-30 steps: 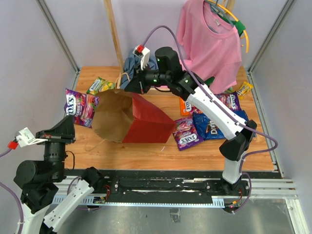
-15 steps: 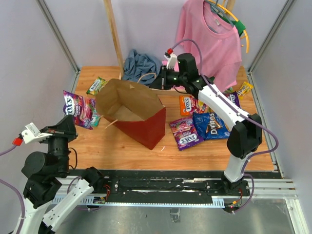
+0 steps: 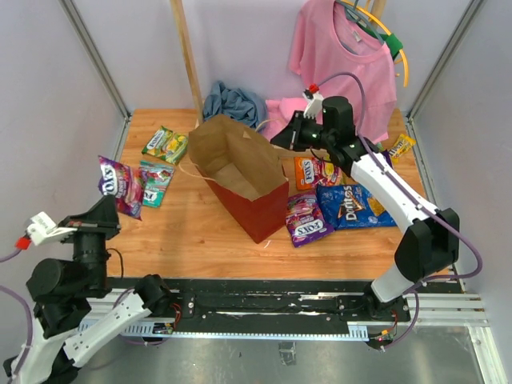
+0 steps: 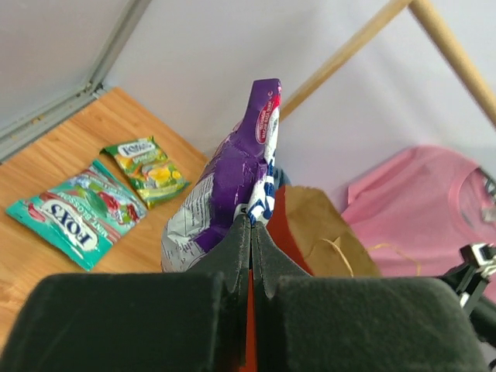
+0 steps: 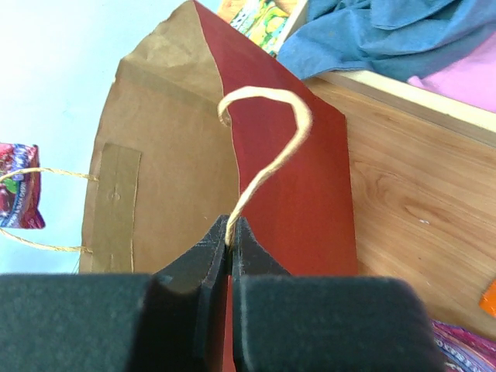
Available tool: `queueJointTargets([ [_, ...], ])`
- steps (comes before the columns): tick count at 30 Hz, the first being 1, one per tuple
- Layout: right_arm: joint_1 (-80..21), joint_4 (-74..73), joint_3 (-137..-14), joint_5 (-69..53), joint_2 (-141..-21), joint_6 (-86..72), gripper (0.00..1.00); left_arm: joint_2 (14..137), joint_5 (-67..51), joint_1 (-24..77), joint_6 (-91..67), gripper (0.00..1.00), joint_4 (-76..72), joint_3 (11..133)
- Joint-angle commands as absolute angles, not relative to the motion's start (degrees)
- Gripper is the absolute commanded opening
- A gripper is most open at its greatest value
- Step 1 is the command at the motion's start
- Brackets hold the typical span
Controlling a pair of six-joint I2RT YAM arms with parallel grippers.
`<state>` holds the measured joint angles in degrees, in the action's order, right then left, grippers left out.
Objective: Take the snacks out of the paper bag
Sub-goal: Adjust the paper bag at the center of the board, then place the snack at the center of the board.
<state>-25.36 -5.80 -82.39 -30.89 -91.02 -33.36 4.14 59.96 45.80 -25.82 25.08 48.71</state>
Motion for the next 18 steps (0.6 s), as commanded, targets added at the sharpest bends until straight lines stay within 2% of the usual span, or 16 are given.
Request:
queueJointTargets([
  [1,-23.53,-3.69,-79.70,-28.39,-87.17,-33.86,0.01,7.96,67.56,52.19,-24.96,0.00,17.68,45.36],
  [8,-22.98,-2.74,-76.47,-27.63,-84.95,-34.31,0.01,12.55,63.80,54.75,-23.08,0.01,9.18,40.79],
  [15,-22.85,-2.34,-75.77,-28.02,-83.77,-34.62,0.01,31.53,53.41,54.58,-24.30,0.00,14.50,48.67],
  [18,-22.72,-2.70,-75.42,-28.08,-82.77,-33.99,0.01,33.44,49.38,52.49,-22.96,0.01,12.20,48.52],
])
